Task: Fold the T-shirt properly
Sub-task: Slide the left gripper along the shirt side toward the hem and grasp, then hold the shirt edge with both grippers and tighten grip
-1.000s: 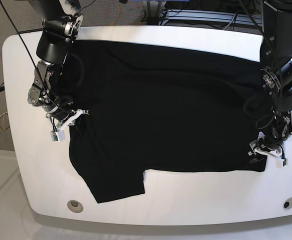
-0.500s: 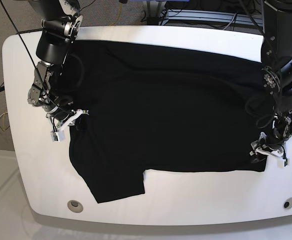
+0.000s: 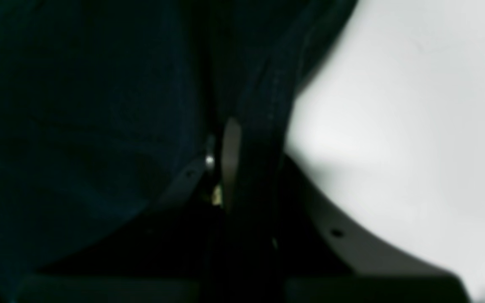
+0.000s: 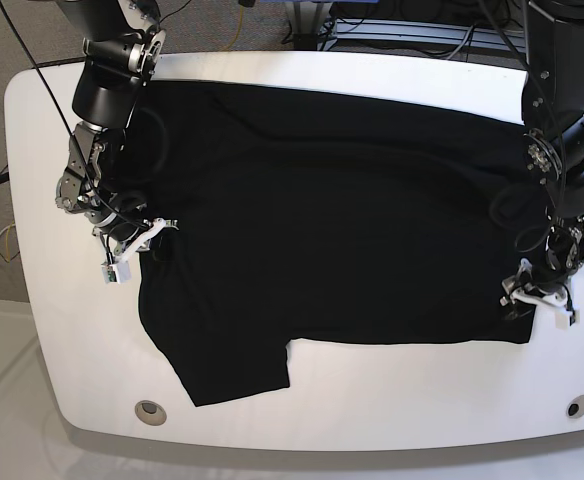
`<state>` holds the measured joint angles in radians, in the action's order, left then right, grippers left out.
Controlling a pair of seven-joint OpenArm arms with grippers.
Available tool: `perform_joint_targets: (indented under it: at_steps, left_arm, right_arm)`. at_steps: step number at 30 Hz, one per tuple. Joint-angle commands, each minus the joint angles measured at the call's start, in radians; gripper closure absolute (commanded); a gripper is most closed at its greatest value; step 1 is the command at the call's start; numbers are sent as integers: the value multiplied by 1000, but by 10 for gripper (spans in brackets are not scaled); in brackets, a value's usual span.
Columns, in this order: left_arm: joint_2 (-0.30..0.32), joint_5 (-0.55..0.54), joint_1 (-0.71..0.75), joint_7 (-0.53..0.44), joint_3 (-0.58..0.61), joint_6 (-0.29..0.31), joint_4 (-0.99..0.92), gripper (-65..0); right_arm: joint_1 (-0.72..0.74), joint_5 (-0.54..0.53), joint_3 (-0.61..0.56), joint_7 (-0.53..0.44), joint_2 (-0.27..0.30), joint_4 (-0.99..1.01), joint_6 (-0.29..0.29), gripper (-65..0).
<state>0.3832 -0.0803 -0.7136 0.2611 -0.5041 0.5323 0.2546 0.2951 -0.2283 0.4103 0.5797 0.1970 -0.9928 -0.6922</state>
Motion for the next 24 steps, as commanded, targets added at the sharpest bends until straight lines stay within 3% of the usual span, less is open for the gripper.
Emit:
perform_joint_targets:
  at_steps: [1,7,24]
  left_arm:
    - [27,-24,-9,-15,-3,10,16,-375]
    - [56,-43,49,-22,9,13,48,-377]
    - [47,-52,62,-22,9,12,101,-381]
  right_arm:
    - [10,10,0,10,13,-17,-6,0]
    - [9,0,0,7,15,-13,-6,0]
    - [15,-9,-2,-1,16,-12,2,0]
